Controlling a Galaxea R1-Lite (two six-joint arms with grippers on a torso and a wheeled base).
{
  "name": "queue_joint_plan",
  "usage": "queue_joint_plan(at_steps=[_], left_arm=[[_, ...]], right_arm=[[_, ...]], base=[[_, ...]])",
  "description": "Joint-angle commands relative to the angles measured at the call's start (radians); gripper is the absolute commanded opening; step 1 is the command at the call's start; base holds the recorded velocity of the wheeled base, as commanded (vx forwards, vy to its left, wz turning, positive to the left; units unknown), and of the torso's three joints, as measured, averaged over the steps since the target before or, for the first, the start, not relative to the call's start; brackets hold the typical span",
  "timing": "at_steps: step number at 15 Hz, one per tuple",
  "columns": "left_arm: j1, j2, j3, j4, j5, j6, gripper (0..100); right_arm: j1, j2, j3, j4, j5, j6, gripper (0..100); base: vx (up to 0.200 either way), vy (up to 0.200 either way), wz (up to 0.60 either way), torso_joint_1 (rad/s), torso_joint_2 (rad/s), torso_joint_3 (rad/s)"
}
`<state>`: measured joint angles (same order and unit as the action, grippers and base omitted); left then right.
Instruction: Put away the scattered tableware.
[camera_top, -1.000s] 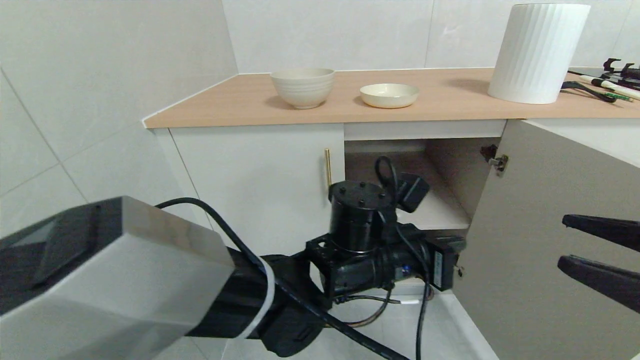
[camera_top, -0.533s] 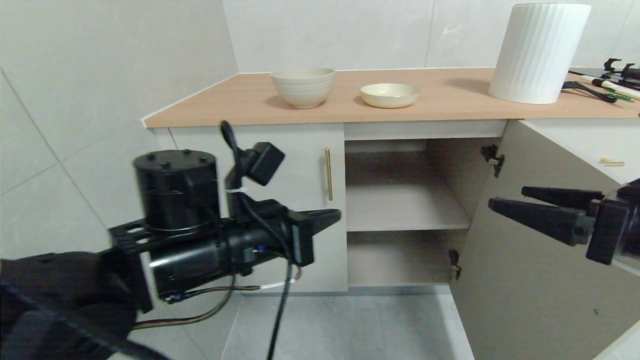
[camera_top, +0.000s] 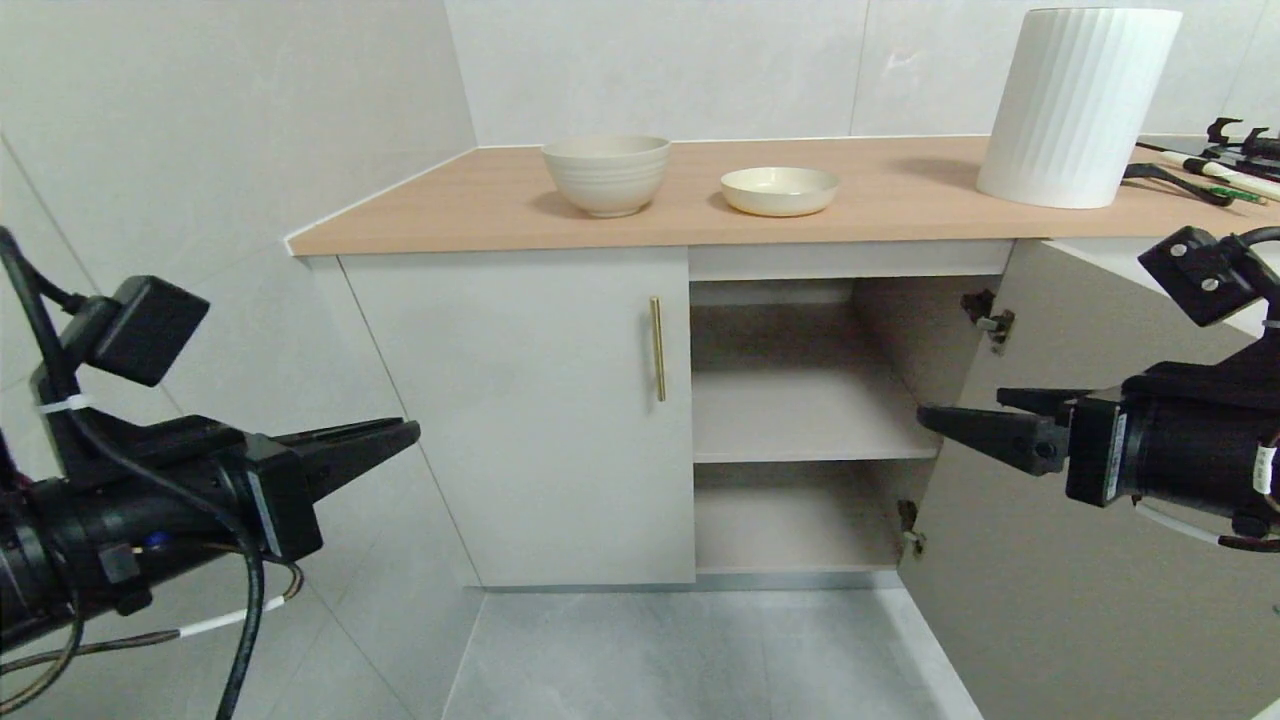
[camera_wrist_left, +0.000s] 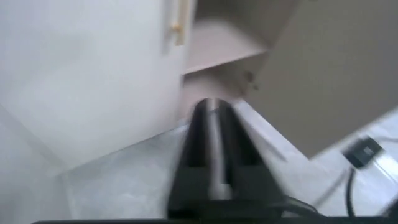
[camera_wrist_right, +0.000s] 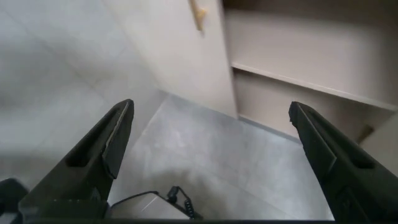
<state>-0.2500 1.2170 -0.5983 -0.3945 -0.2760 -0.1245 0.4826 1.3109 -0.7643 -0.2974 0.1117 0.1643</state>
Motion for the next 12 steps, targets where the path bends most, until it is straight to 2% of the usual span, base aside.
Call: queue_joint_plan(at_steps=[1,2,3,6,10,12], left_arm=[[0.086,-0.044,0.0,0.008,-0.002,-0.011,100],[0.113,-0.044,-0.017,0.006,0.0,-0.04,100],[0.118,-0.047,-0.035,0.009,0.0,-0.061,100],[0.118,-0.047,-0.037,0.023,0.0,-0.049,100],[0.118,-0.08,-0.08,0.141,0.001,-0.037,100],[0.12,-0.103,-0.084,0.143,0.0,-0.037,100]], right_arm=[[0.001,0.015,-0.006,0.0,-0.014,0.0,100],[0.001,0.018,-0.01,0.011,-0.035,0.0,100],[0.001,0.024,-0.027,0.043,-0.063,0.0,100],[0.001,0.027,-0.084,0.126,-0.127,0.001,100],[0.001,0.027,-0.086,0.127,-0.129,0.003,100],[0.002,0.025,-0.084,0.127,-0.129,0.003,100]], base=[[0.0,0.0,0.0,0.0,0.0,0.0],[0.0,0.0,0.0,0.0,0.0,0.0],[0.0,0.0,0.0,0.0,0.0,0.0],[0.0,0.0,0.0,0.0,0.0,0.0],[0.0,0.0,0.0,0.0,0.0,0.0],[0.0,0.0,0.0,0.0,0.0,0.0]])
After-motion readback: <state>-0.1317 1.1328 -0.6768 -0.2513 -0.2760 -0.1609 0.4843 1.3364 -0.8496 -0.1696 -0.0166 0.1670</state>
